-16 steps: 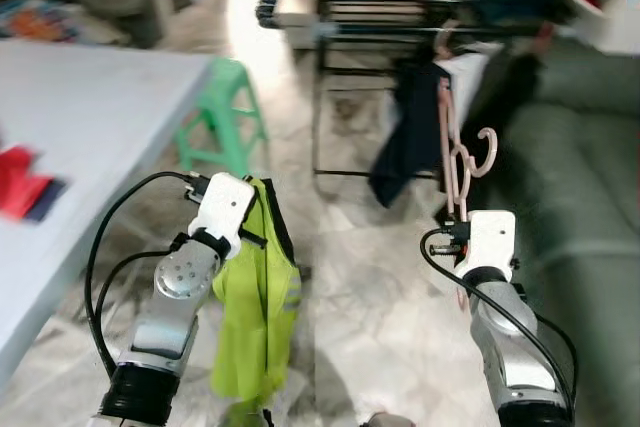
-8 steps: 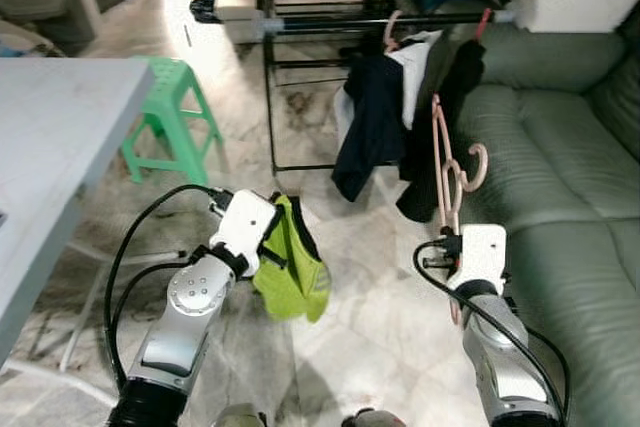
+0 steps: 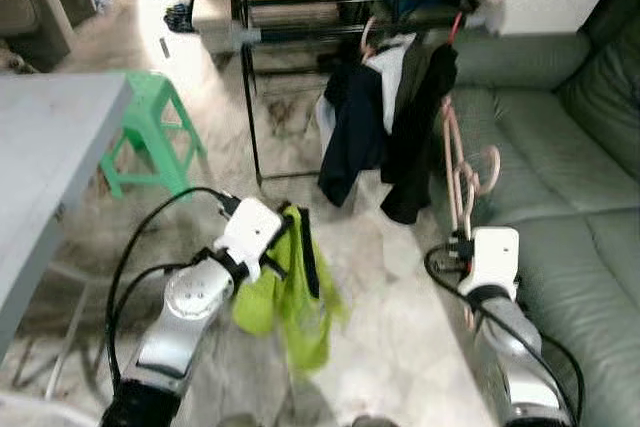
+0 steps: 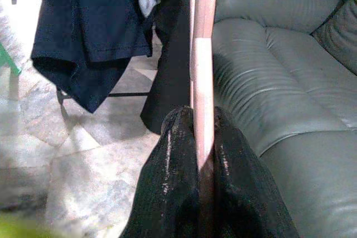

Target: Hang hanger

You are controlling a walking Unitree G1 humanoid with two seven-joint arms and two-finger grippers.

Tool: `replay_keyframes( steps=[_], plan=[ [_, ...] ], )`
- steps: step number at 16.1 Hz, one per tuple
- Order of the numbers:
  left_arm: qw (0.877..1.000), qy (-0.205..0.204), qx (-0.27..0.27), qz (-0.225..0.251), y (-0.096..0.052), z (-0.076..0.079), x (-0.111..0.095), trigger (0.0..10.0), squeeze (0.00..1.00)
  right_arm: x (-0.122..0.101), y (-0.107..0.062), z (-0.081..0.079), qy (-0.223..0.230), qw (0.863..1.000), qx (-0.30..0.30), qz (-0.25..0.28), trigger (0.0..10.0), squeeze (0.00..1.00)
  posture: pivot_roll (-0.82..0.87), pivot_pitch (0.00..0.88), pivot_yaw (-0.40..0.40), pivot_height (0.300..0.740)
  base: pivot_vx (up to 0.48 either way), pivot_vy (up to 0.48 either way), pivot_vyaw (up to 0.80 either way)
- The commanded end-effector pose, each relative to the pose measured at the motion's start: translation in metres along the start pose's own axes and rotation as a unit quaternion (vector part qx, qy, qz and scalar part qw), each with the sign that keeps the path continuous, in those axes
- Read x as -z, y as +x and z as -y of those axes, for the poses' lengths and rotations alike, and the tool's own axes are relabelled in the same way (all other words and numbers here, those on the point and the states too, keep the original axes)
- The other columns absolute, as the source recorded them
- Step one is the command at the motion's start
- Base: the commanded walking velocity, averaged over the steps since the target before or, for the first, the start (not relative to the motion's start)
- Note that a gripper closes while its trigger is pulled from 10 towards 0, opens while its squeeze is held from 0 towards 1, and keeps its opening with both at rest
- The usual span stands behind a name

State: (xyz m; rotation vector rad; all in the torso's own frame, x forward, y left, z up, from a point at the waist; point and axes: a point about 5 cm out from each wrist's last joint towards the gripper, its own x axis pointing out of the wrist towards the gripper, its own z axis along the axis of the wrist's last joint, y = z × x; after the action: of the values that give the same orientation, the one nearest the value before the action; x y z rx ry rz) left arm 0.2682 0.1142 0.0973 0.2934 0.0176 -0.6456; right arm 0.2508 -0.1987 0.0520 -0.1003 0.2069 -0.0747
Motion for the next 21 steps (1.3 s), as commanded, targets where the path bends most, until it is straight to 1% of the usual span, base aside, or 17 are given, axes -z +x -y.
replay_keyframes(
  steps=[1, 4, 8, 10, 12, 15, 17, 19, 21],
  plan=[
    [1.0, 0.014, 0.011, 0.015, 0.001, 0.002, -0.006, 10.0, 0.0, -0.008, 0.0, 0.003, -0.002, 1.0, 0.004, 0.018, 10.0, 0.0, -0.03, 0.0, 0.008, 0.74, 0.292, 0.0, -0.8],
    [1.0, 0.01, 0.022, 0.015, -0.004, 0.003, -0.004, 10.0, 0.0, -0.009, 0.0, 0.001, -0.005, 1.0, -0.002, 0.023, 10.0, 0.0, -0.03, 0.0, 0.005, 0.74, 0.353, 0.0, -0.8],
    [0.999, 0.012, 0.03, 0.014, -0.004, 0.006, -0.003, 10.0, 0.0, -0.009, -0.001, 0.003, -0.012, 1.0, -0.003, 0.025, 10.0, 0.0, -0.03, 0.0, 0.004, 0.74, 0.357, 0.0, -0.8],
    [0.999, 0.022, 0.038, 0.011, -0.004, 0.008, -0.002, 10.0, 0.0, -0.004, -0.007, 0.007, -0.021, 1.0, -0.007, 0.02, 10.0, 0.0, -0.03, 0.0, 0.002, 0.74, 0.0, 0.0, -0.8],
    [0.999, 0.024, 0.039, 0.007, -0.005, 0.009, -0.001, 10.0, 0.0, 0.0, -0.011, 0.009, -0.025, 1.0, -0.009, 0.012, 10.0, 0.0, -0.03, 0.0, -0.005, 0.74, 0.0, 0.0, -0.8],
    [0.999, 0.022, 0.038, 0.009, -0.007, 0.013, 0.0, 10.0, 0.0, 0.0, -0.012, 0.009, -0.025, 1.0, -0.012, 0.012, 10.0, 0.0, -0.03, 0.0, -0.004, 0.74, 0.0, 0.0, -0.8],
    [0.999, 0.024, 0.038, 0.009, -0.007, 0.014, -0.001, 10.0, 0.0, -0.001, -0.012, 0.009, -0.027, 0.999, -0.018, 0.012, 10.0, 0.0, -0.03, 0.0, -0.005, 0.74, 0.0, 0.0, -0.21],
    [0.998, 0.039, 0.04, 0.007, -0.008, 0.013, -0.001, 10.0, 0.0, -0.001, -0.013, 0.006, -0.031, 0.999, -0.036, 0.01, 10.0, 0.0, -0.03, 0.0, -0.006, 0.74, 0.0, 0.0, 0.0],
    [0.997, 0.077, 0.012, 0.009, -0.007, 0.002, -0.004, 10.0, 0.0, -0.002, -0.015, 0.004, -0.045, 0.997, -0.064, 0.009, 10.0, 0.0, -0.03, 0.0, -0.005, 0.74, 0.0, 0.0, 0.0]
  ],
)
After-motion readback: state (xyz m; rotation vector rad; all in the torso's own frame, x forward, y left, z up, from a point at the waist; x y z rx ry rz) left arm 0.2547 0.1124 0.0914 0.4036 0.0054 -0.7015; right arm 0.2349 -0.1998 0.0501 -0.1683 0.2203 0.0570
